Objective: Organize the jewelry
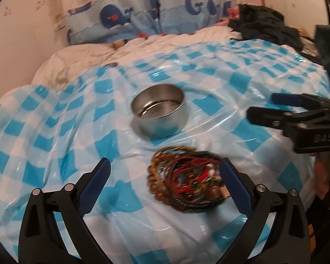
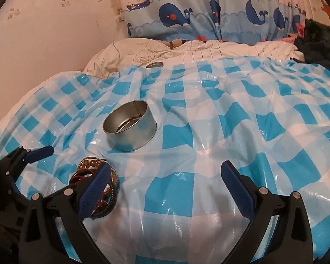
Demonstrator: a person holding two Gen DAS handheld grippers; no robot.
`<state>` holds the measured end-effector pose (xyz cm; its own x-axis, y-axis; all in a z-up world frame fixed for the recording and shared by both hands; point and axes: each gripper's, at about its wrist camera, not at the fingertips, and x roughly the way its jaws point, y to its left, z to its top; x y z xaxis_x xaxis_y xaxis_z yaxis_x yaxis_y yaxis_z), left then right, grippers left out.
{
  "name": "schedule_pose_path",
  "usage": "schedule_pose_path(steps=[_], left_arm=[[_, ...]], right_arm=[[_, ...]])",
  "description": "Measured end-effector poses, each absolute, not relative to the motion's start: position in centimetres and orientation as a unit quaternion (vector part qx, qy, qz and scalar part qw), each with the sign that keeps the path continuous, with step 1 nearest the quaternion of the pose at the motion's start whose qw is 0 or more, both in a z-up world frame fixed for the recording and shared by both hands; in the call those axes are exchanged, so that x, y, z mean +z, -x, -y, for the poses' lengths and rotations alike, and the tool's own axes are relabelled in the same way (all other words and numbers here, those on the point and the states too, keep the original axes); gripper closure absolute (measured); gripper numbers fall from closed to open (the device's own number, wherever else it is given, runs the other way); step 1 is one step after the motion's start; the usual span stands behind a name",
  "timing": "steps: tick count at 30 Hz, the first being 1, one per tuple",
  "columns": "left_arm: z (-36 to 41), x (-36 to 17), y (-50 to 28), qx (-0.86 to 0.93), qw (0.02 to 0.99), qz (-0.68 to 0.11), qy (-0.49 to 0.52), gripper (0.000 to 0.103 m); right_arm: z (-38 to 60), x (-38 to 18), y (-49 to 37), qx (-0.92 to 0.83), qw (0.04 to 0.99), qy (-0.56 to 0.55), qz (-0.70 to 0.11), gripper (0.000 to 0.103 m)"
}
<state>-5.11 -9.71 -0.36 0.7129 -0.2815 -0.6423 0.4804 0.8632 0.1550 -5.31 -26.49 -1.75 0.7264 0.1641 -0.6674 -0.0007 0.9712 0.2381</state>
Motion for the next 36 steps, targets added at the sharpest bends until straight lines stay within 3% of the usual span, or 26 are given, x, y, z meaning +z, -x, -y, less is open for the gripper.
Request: schedule_pose_path(steps=[3,8,13,26,27,29,30,34,36], left_arm=[[9.7,-0.9,4.6,-0.206,0.907,-0.332,-0.158,0.022],[8.5,-1.6,3.7,-0.249,0.892,-0.361,-0.113,0.077],[8.9,-1.8,4.0,-0.256,0.887,-0.363,-0.130,0.102],[7.0,0.5,4.0,-0.273,0.898,-0.334,-0.083,0.100],[7.2,0.2,3.9,-0.271,0.896,-0.340,-0.088,0.095],[7.9,-0.4,3.7,-0.260,0.893,-0.353,-0.102,0.044],[8.1,-0.5,3.8,-0.253,0.896,-0.348,-0.111,0.039],[8.5,-1.1,3.7,-0.259,0.890,-0.357,-0.117,0.040],[8.7,-1.8,3.4,-0.261,0.882,-0.374,-0.119,0.067]], right_arm=[[26.6,-1.8,5.2,0.048,0.919,-0.124,-0.372,0.007],[26.8,-2.0,5.2,0.051,0.917,-0.128,-0.375,0.007],[26.7,-2.4,5.0,0.053,0.913,-0.133,-0.381,0.007],[26.7,-3.0,4.8,0.057,0.909,-0.141,-0.389,0.007],[26.7,-3.0,4.7,0.057,0.908,-0.141,-0.390,0.007],[26.6,-3.1,4.7,0.059,0.907,-0.142,-0.392,0.007],[26.6,-3.1,4.7,0.060,0.907,-0.143,-0.392,0.007],[26.5,-3.2,4.7,0.060,0.907,-0.144,-0.392,0.007],[26.6,-3.2,4.7,0.060,0.906,-0.144,-0.393,0.007]])
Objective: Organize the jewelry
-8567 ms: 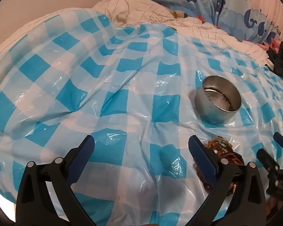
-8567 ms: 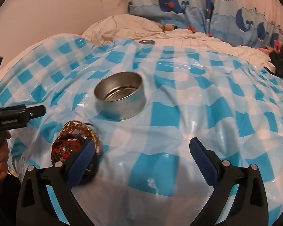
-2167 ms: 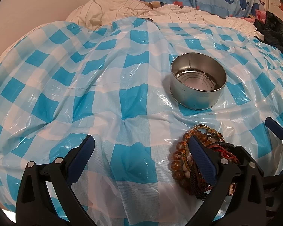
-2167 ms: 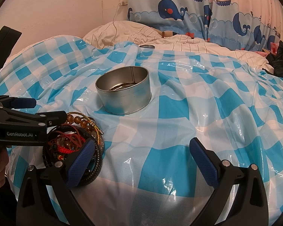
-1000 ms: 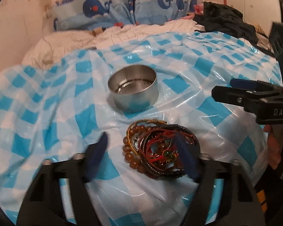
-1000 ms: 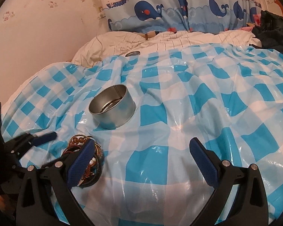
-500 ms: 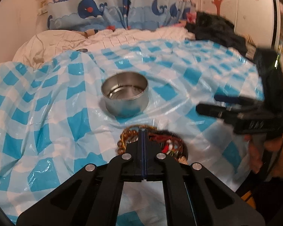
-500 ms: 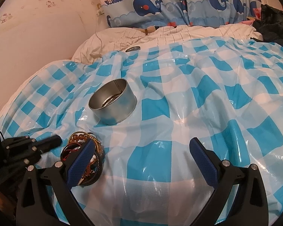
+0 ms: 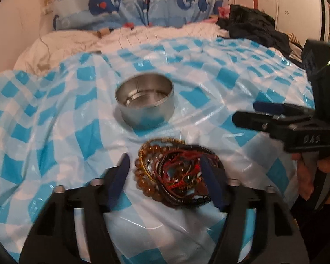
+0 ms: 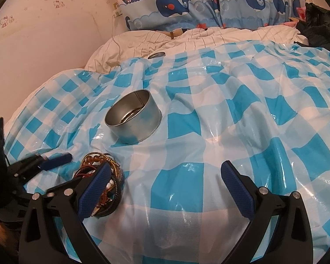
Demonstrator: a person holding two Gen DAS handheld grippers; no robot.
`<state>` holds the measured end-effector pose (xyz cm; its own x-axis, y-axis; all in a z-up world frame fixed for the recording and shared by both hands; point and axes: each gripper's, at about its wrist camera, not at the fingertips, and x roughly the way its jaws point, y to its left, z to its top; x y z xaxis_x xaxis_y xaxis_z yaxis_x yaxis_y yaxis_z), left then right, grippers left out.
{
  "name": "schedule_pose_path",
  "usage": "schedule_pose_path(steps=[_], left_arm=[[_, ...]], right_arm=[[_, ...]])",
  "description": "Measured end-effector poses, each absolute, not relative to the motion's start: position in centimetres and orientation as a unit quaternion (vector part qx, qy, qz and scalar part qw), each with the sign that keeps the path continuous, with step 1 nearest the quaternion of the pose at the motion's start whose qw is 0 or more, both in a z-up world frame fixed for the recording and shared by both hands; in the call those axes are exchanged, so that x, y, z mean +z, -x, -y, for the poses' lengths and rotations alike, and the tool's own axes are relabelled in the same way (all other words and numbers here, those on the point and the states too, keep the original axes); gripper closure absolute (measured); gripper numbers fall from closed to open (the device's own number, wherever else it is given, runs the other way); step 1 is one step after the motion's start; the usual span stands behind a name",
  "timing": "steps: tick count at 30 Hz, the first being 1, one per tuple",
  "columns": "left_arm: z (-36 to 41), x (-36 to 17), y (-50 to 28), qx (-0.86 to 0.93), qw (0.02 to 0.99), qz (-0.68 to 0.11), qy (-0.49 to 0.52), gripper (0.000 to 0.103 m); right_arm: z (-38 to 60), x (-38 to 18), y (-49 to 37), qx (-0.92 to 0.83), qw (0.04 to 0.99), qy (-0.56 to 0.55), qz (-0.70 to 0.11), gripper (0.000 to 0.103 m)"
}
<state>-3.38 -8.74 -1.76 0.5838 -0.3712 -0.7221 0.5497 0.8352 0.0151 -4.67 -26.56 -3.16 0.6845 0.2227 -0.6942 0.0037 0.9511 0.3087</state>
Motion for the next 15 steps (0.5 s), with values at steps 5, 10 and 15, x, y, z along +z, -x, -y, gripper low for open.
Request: schedule_pose_path(steps=[5,10,15], left_arm=[[8.3,-1.2,3.6,-0.250,0.888,-0.364,-0.130,0.102],[7.1,0.1,3.4,-0.252,0.898,-0.348,-0.092,0.102],[3.9,2.9,3.3,-0.286,0.909,-0.301,0.029,0.102]], right_arm=[[26.5,-3.2,4.7,0.061,0.906,-0.146,-0.394,0.007],[26.4,-3.2,4.7,0.061,0.905,-0.147,-0.395,0.007],[25.8,-3.1,4.8,0.073,0.906,-0.144,-0.392,0.007]])
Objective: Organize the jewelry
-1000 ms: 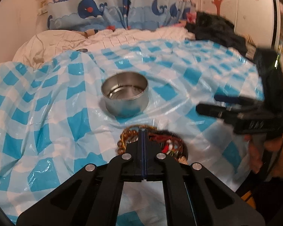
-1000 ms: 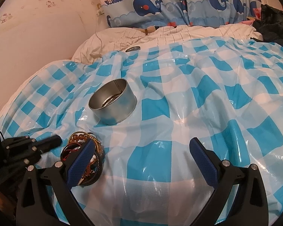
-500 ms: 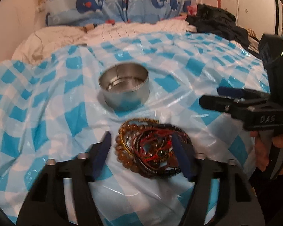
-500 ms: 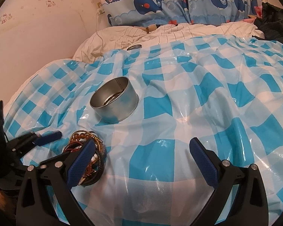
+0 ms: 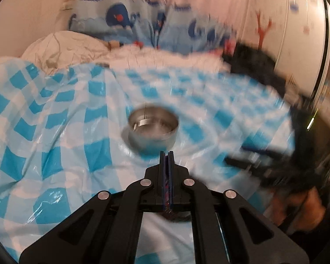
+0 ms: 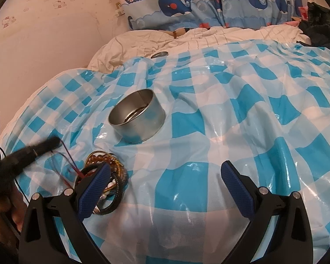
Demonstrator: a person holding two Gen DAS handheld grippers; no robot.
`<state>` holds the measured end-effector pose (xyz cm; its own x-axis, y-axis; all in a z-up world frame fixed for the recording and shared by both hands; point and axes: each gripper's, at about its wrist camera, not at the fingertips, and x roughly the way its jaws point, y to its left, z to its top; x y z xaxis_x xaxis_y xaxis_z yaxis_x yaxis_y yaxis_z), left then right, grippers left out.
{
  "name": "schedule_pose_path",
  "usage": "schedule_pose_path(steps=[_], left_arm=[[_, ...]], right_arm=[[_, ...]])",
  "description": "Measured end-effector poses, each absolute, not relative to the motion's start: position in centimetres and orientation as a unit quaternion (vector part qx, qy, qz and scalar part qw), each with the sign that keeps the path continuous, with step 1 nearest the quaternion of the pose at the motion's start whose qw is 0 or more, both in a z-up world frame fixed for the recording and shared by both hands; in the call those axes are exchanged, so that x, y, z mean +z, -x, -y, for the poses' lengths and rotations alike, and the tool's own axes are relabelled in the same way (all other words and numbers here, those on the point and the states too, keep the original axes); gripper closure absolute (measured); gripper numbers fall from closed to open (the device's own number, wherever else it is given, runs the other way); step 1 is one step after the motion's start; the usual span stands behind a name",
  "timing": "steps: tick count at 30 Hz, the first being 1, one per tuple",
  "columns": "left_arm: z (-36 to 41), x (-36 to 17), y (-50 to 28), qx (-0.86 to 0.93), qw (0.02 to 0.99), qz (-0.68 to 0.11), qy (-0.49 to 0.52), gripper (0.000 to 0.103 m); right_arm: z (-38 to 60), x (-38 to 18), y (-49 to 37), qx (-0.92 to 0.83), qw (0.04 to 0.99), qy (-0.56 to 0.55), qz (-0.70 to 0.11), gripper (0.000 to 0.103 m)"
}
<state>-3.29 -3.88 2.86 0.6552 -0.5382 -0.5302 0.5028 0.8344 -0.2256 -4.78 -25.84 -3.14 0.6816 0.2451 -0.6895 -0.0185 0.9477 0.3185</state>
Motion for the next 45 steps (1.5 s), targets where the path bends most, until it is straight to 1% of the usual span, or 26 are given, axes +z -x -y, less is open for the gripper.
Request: schedule_pose_path(steps=[2,4,12,14,16,17,18,20,21,22,23,24,25,27,33,35,37,39,43,44,45], left_arm=[[2.5,4.0,3.5,-0.293,0.913,-0.277,0.069,0.102],[1.8,4.5,3.4,-0.286,0.916,-0.269,0.082,0.102],[0.7,4.7,3.1,-0.268,0.919,-0.269,0.101,0.102],[0.5,4.8,3.1,-0.267,0.919,-0.269,0.105,0.102],[0.6,4.7,3.1,-0.267,0.919,-0.270,0.106,0.102],[0.5,4.7,3.1,-0.268,0.919,-0.269,0.105,0.102],[0.5,4.7,3.1,-0.268,0.919,-0.269,0.105,0.102],[0.5,4.7,3.1,-0.267,0.919,-0.269,0.105,0.102],[0.5,4.7,3.1,-0.268,0.919,-0.269,0.105,0.102],[0.5,4.7,3.1,-0.268,0.919,-0.269,0.104,0.102],[0.7,4.7,3.0,-0.268,0.919,-0.271,0.103,0.102],[0.8,4.7,3.0,-0.268,0.919,-0.271,0.101,0.102],[0.9,4.6,3.1,-0.268,0.919,-0.272,0.100,0.102],[1.3,4.6,3.2,-0.268,0.919,-0.273,0.098,0.102],[2.1,4.5,3.0,-0.269,0.918,-0.276,0.094,0.102],[2.6,4.5,2.9,-0.271,0.917,-0.277,0.091,0.102],[2.9,4.4,2.7,-0.272,0.917,-0.279,0.089,0.102],[3.3,4.3,2.5,-0.272,0.917,-0.280,0.087,0.102],[3.4,4.4,2.3,-0.271,0.917,-0.280,0.087,0.102],[3.5,4.4,2.3,-0.271,0.917,-0.281,0.086,0.102],[3.5,4.4,2.3,-0.271,0.917,-0.282,0.085,0.102]], right_arm=[[25.2,-3.1,4.9,0.086,0.905,-0.139,-0.393,0.007],[24.3,-3.2,4.9,0.102,0.904,-0.128,-0.395,0.007],[21.1,-3.8,4.8,0.140,0.910,-0.054,-0.386,0.008],[20.6,-4.2,4.3,0.152,0.907,-0.050,-0.389,0.018],[20.0,-4.8,3.7,0.153,0.902,-0.040,-0.401,0.037],[20.0,-5.1,3.4,0.151,0.900,-0.039,-0.406,0.042],[20.1,-5.4,3.2,0.151,0.897,-0.042,-0.412,0.051],[20.3,-5.8,2.9,0.160,0.893,-0.053,-0.418,0.054],[20.2,-5.8,2.9,0.163,0.892,-0.051,-0.419,0.060],[20.0,-5.9,2.8,0.170,0.890,-0.045,-0.420,0.070],[19.7,-5.8,2.9,0.182,0.888,-0.044,-0.421,0.077],[19.4,-5.8,3.0,0.189,0.886,-0.041,-0.421,0.087],[19.2,-5.6,3.2,0.187,0.888,-0.035,-0.418,0.092],[19.4,-5.3,3.3,0.196,0.888,-0.047,-0.414,0.094],[21.4,-3.3,3.8,0.204,0.896,-0.098,-0.383,0.094],[21.9,-2.6,3.9,0.204,0.899,-0.107,-0.372,0.100],[22.3,-2.1,3.9,0.201,0.902,-0.113,-0.364,0.100],[22.5,-1.9,3.8,0.202,0.901,-0.114,-0.366,0.100],[22.7,-2.8,3.2,0.204,0.888,-0.121,-0.394,0.100],[22.6,-3.1,3.1,0.205,0.884,-0.123,-0.401,0.096],[22.6,-3.2,3.0,0.202,0.883,-0.123,-0.405,0.071]])
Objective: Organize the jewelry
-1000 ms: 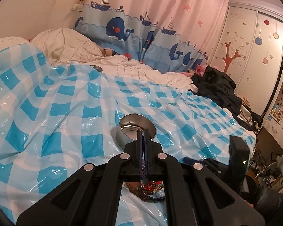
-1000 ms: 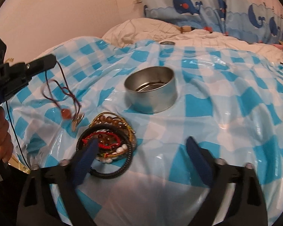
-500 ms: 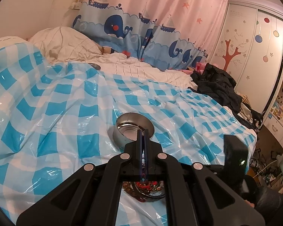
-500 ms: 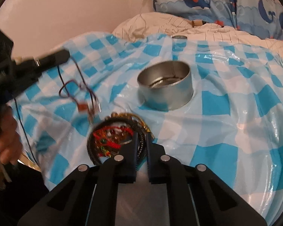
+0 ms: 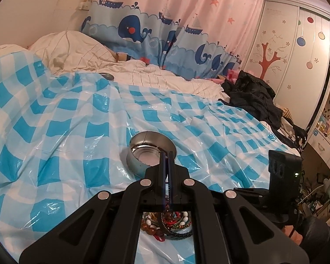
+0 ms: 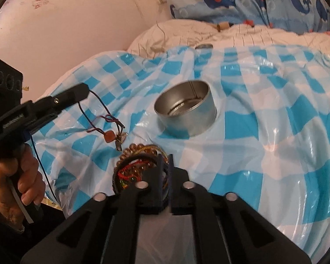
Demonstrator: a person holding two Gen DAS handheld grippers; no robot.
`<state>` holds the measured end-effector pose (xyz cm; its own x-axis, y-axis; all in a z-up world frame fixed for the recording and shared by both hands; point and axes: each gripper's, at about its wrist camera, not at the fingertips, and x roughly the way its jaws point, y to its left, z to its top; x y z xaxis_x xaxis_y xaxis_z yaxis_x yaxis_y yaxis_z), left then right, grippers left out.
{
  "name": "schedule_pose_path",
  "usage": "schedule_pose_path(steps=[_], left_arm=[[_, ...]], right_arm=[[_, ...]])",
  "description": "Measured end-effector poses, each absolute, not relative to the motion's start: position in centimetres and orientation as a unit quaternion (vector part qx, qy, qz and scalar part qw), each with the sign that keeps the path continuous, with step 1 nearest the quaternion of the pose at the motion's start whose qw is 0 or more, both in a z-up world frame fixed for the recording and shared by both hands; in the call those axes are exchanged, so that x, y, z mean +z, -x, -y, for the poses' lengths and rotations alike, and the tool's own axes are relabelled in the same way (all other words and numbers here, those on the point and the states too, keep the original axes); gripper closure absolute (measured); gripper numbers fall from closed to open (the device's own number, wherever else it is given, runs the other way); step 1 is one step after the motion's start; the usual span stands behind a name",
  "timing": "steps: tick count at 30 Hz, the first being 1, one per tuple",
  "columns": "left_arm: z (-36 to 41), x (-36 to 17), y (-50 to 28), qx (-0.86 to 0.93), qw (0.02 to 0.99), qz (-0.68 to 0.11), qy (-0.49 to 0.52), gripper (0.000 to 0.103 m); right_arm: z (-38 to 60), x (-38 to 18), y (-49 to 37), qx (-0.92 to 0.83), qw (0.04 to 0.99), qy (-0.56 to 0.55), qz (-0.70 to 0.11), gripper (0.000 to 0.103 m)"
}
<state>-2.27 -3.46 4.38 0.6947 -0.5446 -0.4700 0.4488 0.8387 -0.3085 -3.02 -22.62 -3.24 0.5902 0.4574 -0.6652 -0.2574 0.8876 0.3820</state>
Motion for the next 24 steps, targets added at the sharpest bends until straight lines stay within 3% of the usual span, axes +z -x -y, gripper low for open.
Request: schedule_pose_path(steps=[1,4,11,13,24], left_arm=[[3.5,4.4,2.2,-0.270,0.917,-0.282,0.084,0.102],[3.7,4.4,1.9,-0.269,0.917,-0.283,0.085,0.102],[3.6,4.2,1.9,-0.270,0.916,-0.284,0.082,0.102],[3.6,4.2,2.0,-0.269,0.917,-0.283,0.082,0.102],[4.2,5.3,2.1,-0.268,0.923,-0.265,0.073,0.102]], right_arm=[[22.6,-3.3,3.1,0.195,0.886,-0.120,-0.404,0.044],[22.2,-3.2,3.3,0.193,0.891,-0.102,-0.399,0.043],[20.7,-5.8,2.6,0.188,0.875,-0.057,-0.443,0.071],[20.1,-6.0,2.7,0.199,0.873,-0.049,-0.443,0.092],[24.3,-1.8,3.2,0.203,0.893,-0.145,-0.374,0.093]])
